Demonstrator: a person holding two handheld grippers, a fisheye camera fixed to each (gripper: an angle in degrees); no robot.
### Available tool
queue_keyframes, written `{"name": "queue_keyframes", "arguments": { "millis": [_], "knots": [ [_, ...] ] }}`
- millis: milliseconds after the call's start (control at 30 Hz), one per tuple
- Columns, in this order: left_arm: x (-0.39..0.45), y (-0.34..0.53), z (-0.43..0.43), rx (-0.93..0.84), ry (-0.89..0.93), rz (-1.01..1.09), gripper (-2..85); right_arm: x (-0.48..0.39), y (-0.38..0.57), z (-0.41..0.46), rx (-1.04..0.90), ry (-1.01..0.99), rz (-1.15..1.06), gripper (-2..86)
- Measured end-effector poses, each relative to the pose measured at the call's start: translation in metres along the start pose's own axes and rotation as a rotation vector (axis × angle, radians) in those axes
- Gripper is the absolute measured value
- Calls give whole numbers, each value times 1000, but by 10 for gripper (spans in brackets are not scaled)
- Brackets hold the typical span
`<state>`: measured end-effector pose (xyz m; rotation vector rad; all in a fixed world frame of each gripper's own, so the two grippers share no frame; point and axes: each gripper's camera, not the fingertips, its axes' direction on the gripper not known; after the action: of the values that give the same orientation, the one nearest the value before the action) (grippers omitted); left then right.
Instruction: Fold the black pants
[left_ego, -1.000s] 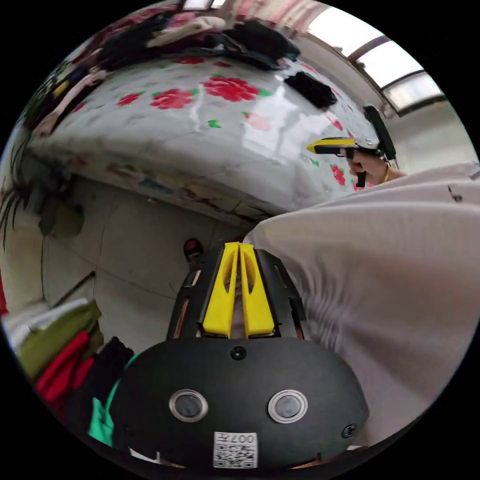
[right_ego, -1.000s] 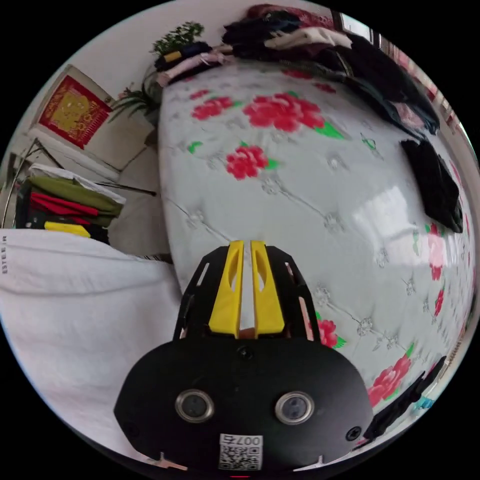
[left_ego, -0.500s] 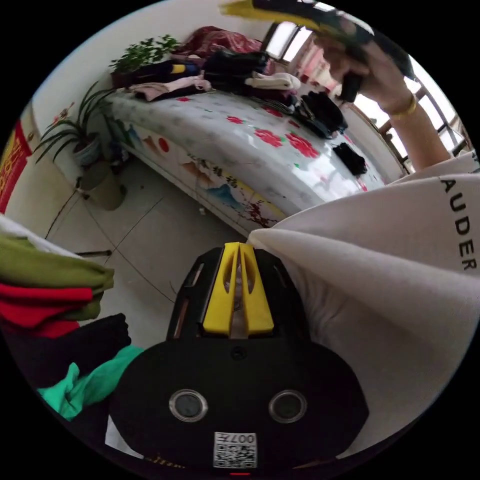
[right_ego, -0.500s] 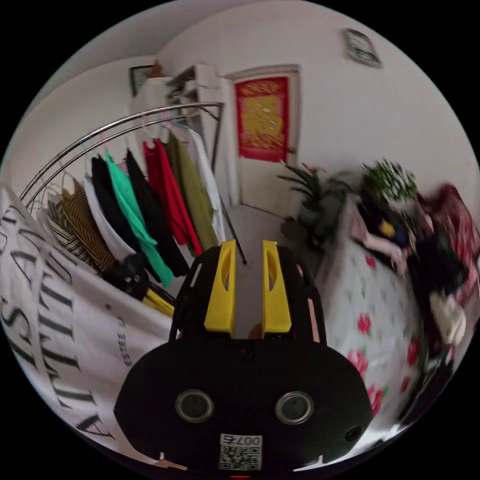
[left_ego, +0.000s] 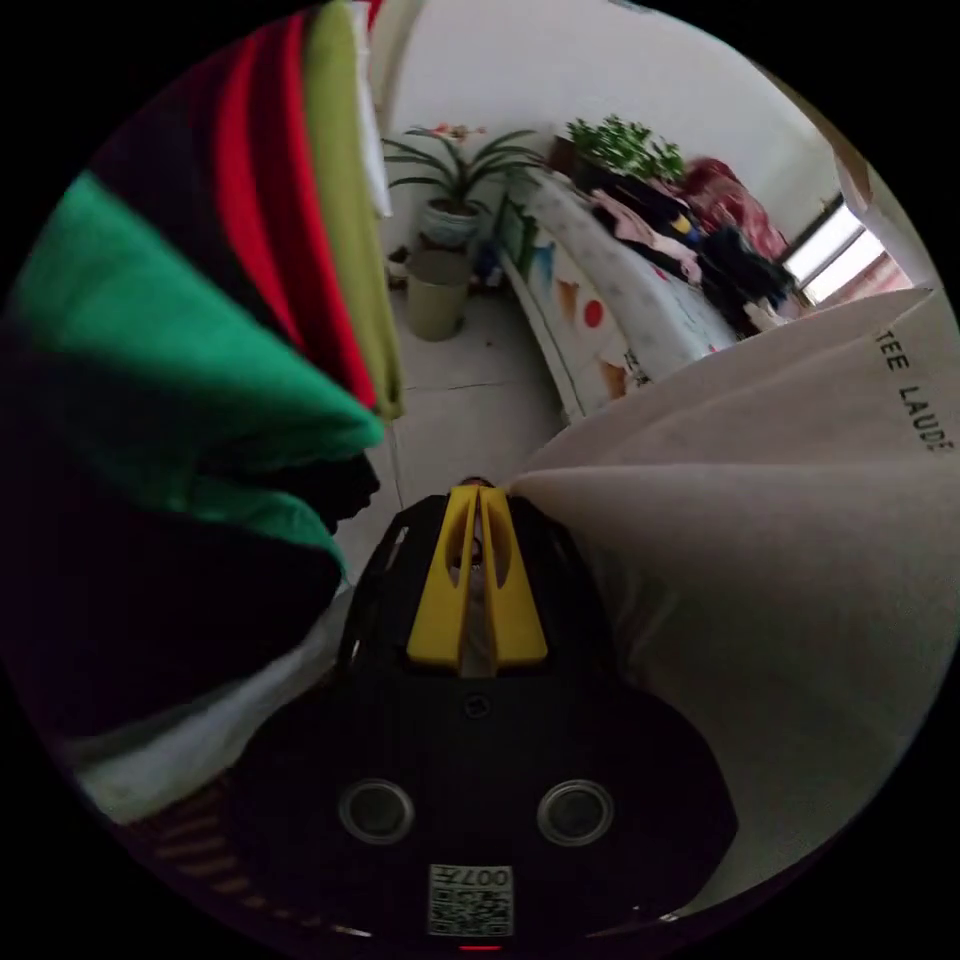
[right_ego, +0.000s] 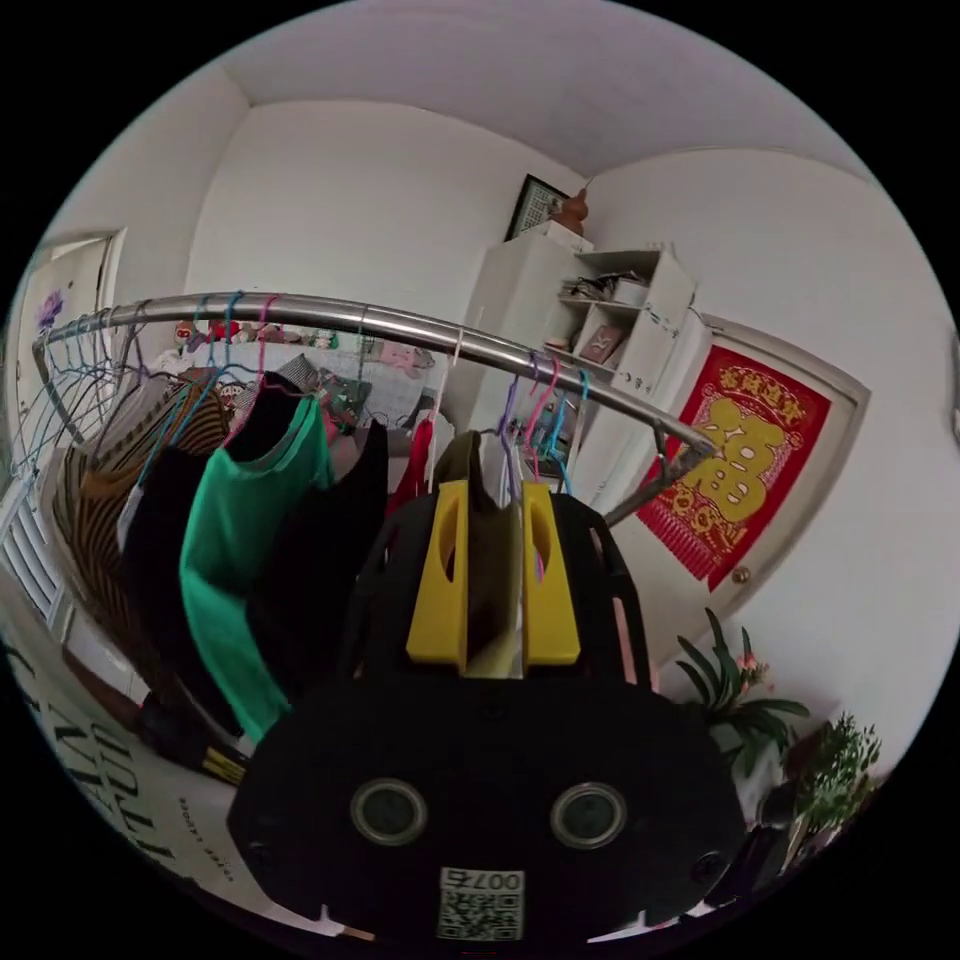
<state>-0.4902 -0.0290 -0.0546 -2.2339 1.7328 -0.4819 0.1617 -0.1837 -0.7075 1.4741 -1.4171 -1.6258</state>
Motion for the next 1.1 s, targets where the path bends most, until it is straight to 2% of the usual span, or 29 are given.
{"name": "queue_keyframes", "arguments": {
  "millis": [267,367,433,600,767,900,1100],
  "knots": [
    [-16,36,-13,127,-167,-391,-10,-13,-30,122,-201,78,-93,23],
    [-14,38,-10,154,-174,-447,-10,-21,-24,150,-262,177,-168,6],
    [-12,38,-7,171,-170,-454,-10,-23,-18,155,-223,202,-230,2],
    [-9,35,0,172,-176,-472,-10,-12,-32,148,-209,28,-264,-2],
    [-2,38,3,175,-202,-470,-10,-29,-65,147,-191,-23,-362,-3],
    [0,50,0,220,-194,-494,-10,-37,-101,181,-251,-77,-405,-3],
    [0,75,-6,246,-220,-497,-10,-35,-67,224,-347,-194,-330,-3]
  ]
}}
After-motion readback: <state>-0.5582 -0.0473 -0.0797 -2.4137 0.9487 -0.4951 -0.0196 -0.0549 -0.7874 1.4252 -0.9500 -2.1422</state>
